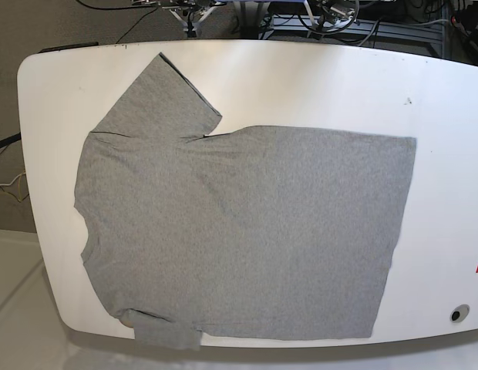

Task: Fold the T-shirt properly

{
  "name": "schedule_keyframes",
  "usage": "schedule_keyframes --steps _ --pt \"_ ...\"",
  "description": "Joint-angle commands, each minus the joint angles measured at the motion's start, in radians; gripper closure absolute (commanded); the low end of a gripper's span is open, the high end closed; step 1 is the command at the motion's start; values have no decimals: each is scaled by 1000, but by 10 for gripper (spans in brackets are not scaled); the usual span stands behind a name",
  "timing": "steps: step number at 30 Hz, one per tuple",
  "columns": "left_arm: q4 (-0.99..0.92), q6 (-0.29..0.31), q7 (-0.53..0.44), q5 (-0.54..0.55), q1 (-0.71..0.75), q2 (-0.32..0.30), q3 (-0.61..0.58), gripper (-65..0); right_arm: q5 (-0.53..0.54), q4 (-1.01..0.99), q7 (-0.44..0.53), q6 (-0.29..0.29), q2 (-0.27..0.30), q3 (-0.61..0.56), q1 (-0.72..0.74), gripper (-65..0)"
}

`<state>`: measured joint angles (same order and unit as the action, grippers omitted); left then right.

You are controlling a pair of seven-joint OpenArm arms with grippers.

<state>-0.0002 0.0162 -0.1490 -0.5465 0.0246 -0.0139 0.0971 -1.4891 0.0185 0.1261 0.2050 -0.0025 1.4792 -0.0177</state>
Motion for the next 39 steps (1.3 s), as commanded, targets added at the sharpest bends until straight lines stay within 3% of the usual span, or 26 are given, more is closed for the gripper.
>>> schedule_keyframes --steps 1,39 --pt "0 11 -41 11 8 9 6 -100 6 17 19 27 9 1 -11 0" --pt "0 11 -16 7 1 9 11 -117 6 22 13 69 13 2 -13 0"
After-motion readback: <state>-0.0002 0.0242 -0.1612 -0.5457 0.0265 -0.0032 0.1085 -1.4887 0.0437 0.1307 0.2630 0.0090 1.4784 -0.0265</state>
